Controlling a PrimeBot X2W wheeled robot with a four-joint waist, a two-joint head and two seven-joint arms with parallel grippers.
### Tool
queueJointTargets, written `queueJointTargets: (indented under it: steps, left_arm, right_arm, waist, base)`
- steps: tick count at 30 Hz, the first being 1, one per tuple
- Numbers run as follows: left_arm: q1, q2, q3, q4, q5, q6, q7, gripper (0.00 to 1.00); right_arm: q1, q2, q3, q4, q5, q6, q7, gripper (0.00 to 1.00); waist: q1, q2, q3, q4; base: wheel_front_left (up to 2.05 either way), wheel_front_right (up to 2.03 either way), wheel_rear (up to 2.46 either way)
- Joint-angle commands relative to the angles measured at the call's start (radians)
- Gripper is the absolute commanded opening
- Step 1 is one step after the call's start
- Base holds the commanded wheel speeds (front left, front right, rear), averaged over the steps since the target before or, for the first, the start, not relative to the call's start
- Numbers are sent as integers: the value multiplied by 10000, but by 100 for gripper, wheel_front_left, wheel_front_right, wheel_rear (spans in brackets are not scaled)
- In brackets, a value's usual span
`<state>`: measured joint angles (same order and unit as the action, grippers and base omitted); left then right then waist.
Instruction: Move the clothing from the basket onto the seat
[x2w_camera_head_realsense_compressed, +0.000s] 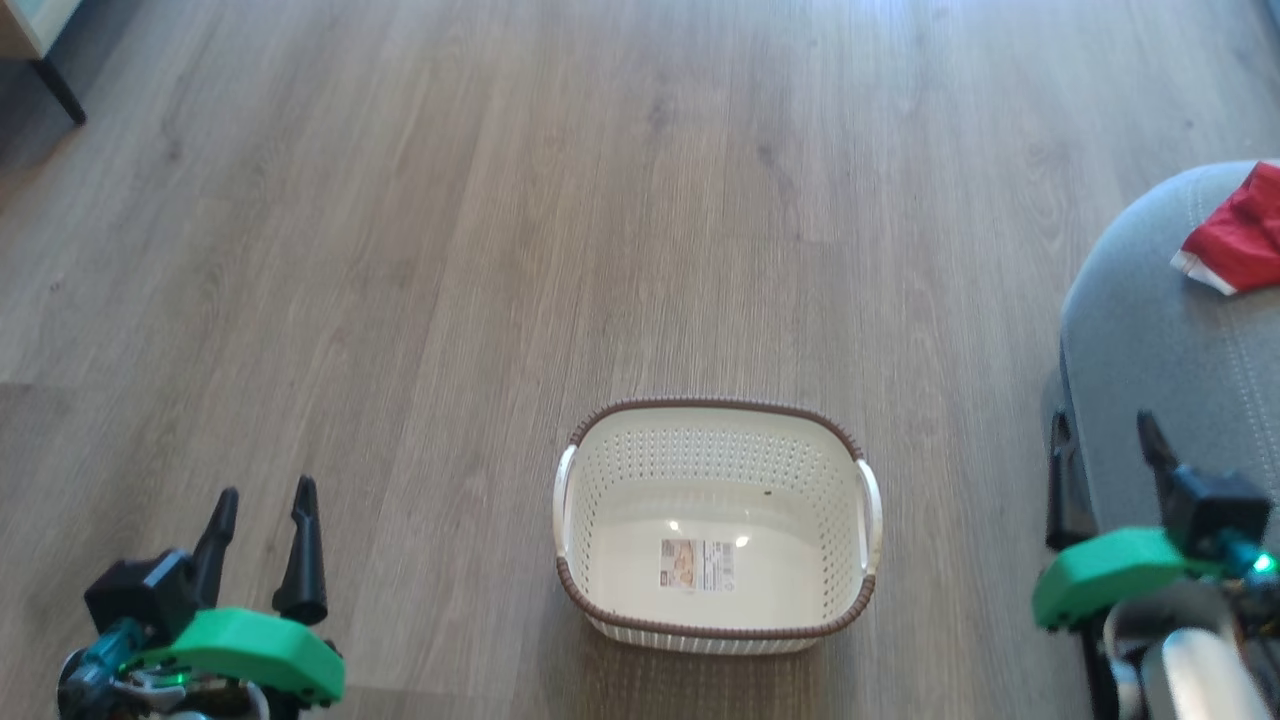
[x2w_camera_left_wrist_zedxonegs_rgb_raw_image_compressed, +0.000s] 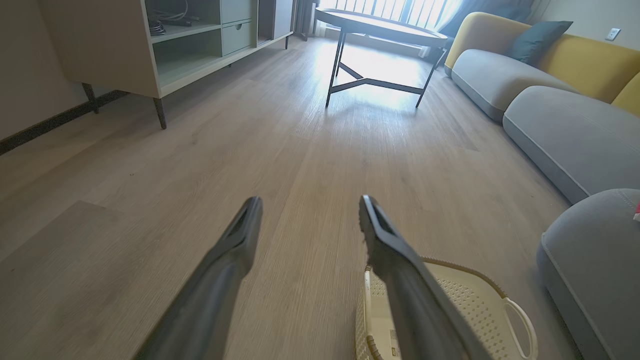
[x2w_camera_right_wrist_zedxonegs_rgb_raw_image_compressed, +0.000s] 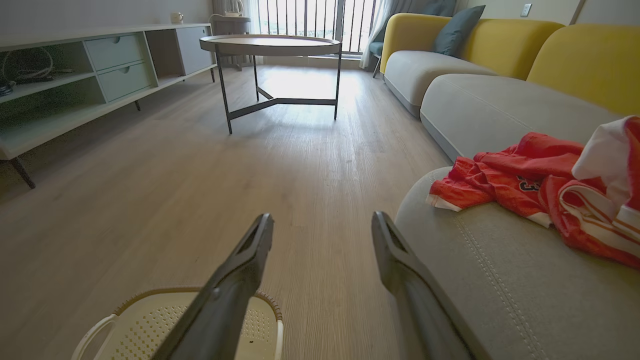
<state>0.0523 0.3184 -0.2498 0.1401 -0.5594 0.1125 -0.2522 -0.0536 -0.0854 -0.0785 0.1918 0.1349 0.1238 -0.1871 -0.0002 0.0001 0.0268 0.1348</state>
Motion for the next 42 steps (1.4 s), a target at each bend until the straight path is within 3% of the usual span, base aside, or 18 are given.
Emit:
queueJointTargets:
  steps: [1, 14, 25, 26, 30, 42]
  left_arm:
    - [-384, 99, 489, -264, 108, -49, -94, 100]
    - [-89, -492, 1171, -220, 884, -687, -94, 100]
    - [-238, -717, 1084, -68, 1071, -1198, -95, 100]
    - [274, -802, 662, 217, 975, -1212, 4, 0]
    - [479, -986, 559, 819, 965, -1211, 48, 0]
    - [294, -1127, 817, 848, -55, -1318, 355, 0]
  right_arm:
    - [-140, -16, 238, -217, -172, 69, -186, 100]
    - [412, 318, 86, 486, -814, 69, -728, 100]
    - [221, 348, 93, 345, -735, 69, -745, 100]
    - [608, 424, -132, 725, -732, 0, -610, 0]
    - [788, 485, -111, 1359, -728, 0, -592, 0]
    - [648, 473, -161, 1312, 625, 6, -248, 0]
  waist:
    - [2, -1, -111, 45]
    - [2, -1, -188, -244]
    - [2, -1, -23, -319]
    - [2, -1, -19, -320]
    - [2, -1, -17, -323]
    - [2, -1, -37, -414]
  base:
    - [0, 0, 0]
    - [0, 0, 0]
    - [0, 0, 0]
    - [0, 0, 0]
    - [0, 0, 0]
    - [0, 0, 0]
